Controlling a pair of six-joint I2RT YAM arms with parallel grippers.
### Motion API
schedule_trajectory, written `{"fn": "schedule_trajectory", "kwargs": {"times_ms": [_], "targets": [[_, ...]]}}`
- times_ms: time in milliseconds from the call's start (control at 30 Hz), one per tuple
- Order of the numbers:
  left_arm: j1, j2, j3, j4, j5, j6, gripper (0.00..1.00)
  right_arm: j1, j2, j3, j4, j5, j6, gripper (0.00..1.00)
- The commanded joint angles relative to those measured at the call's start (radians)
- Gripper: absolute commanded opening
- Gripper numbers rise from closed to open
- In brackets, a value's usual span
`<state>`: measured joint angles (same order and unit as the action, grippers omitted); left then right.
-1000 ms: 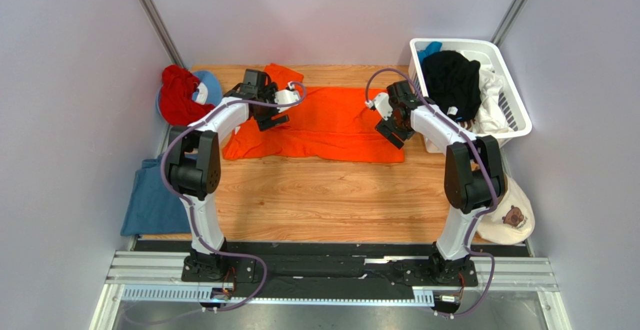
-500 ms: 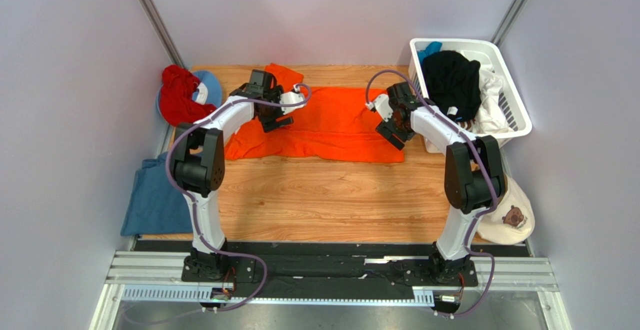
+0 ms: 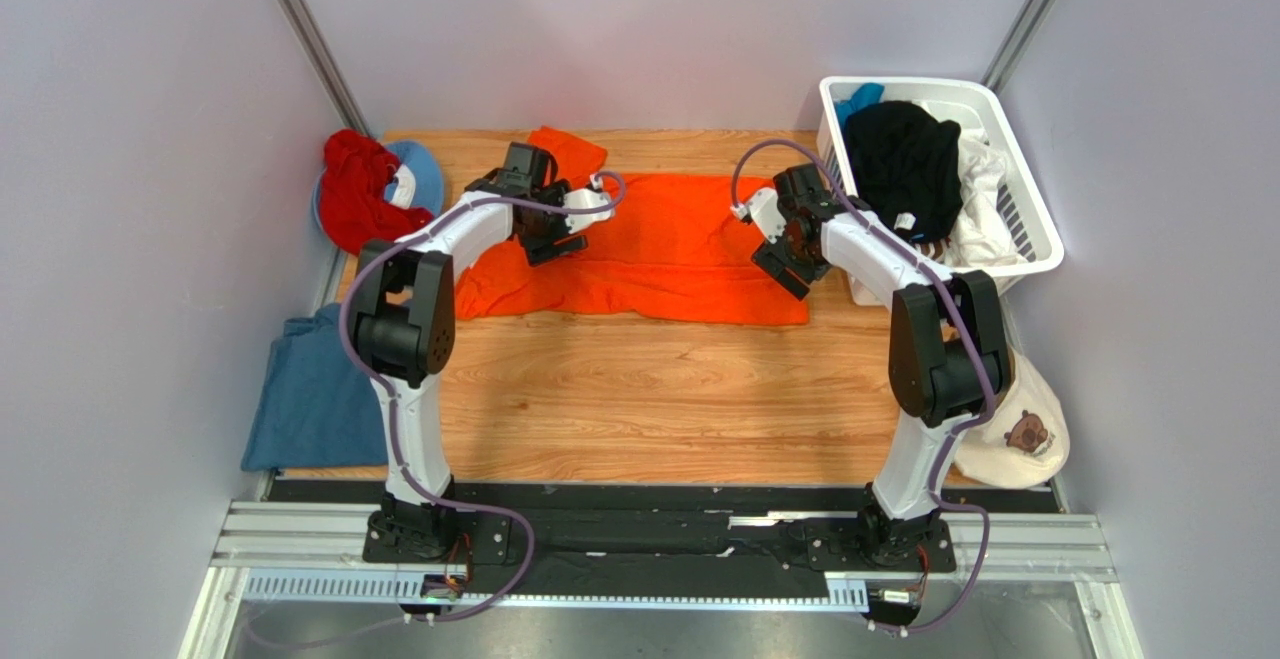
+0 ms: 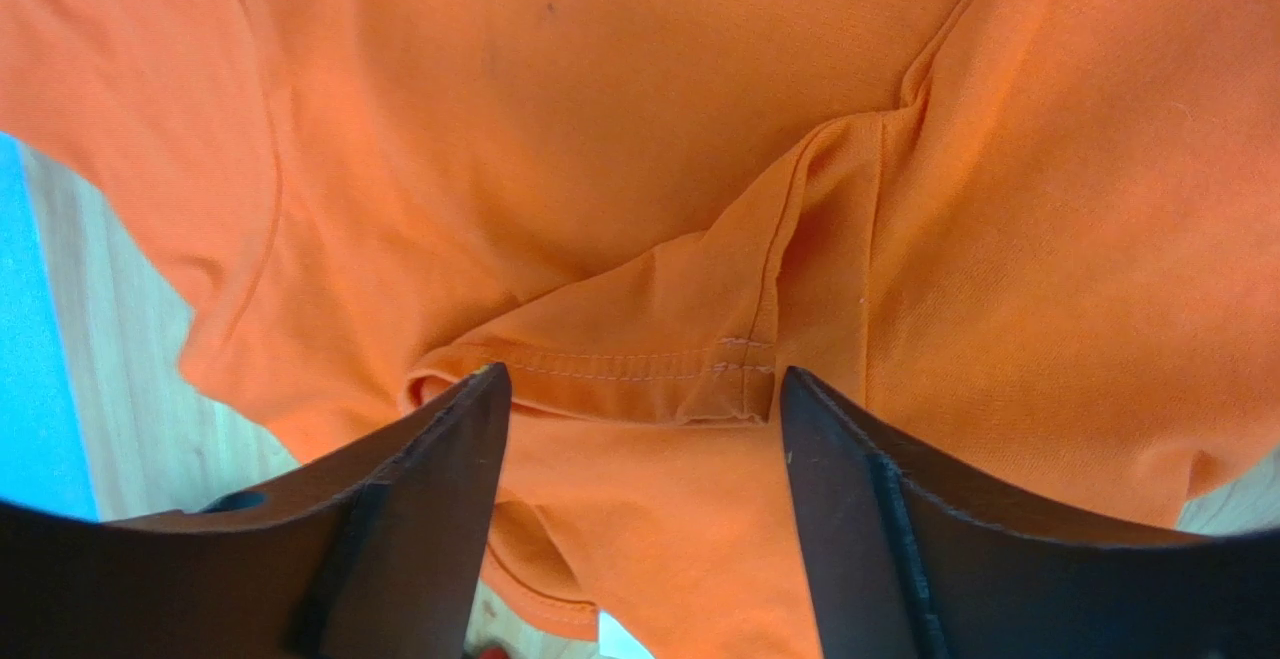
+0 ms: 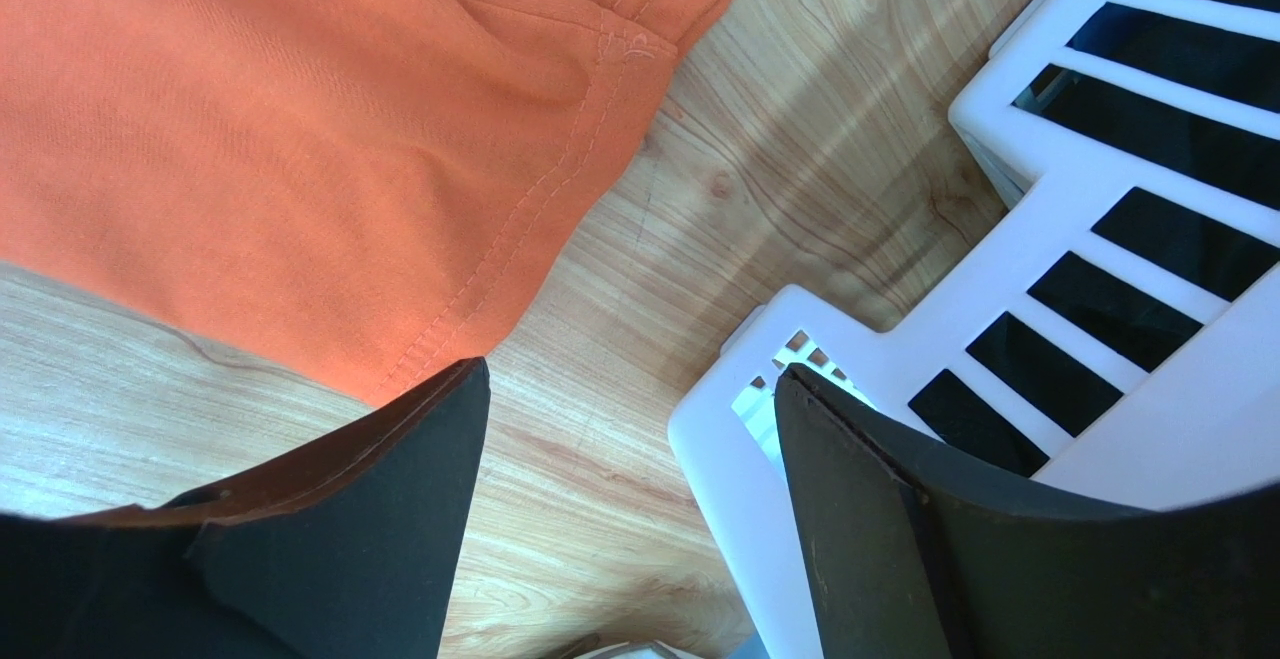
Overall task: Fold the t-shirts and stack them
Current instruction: Fold the tshirt
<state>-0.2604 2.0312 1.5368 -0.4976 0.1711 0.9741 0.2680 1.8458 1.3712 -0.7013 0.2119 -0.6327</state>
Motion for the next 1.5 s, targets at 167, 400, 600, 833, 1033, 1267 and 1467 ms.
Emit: {"fn": "schedule_trajectory", "kwargs": {"times_ms": [167,400,600,833,1033,1267,1467], "targets": [[-0.002,0.027,0.052,0.001,0.002,0.015,0.46,0.005,-0.033,-0.003,0.014,0.007,0.01,0.74],[-0.003,0.047,0.083,0.013,-0.002,0.005,0.0,0.007,-0.034,-0.017,0.016,0.003,0.013,0.73],[-0.019,0.086,0.152,0.017,-0.005,-0.002,0.0,0.007,-0.04,-0.017,0.008,0.007,0.014,0.73],[-0.04,0.146,0.235,0.057,-0.07,-0.012,0.13,0.007,-0.046,-0.015,0.003,0.009,0.021,0.73],[-0.043,0.158,0.22,0.152,-0.139,-0.032,0.61,0.007,-0.046,-0.012,0.002,0.009,0.024,0.73],[-0.043,0.055,0.073,0.284,-0.2,-0.008,0.77,0.011,-0.043,0.005,-0.001,0.001,0.033,0.73],[-0.04,-0.086,-0.096,0.301,-0.185,0.006,0.77,0.014,-0.06,0.008,-0.001,-0.006,0.036,0.75]]}}
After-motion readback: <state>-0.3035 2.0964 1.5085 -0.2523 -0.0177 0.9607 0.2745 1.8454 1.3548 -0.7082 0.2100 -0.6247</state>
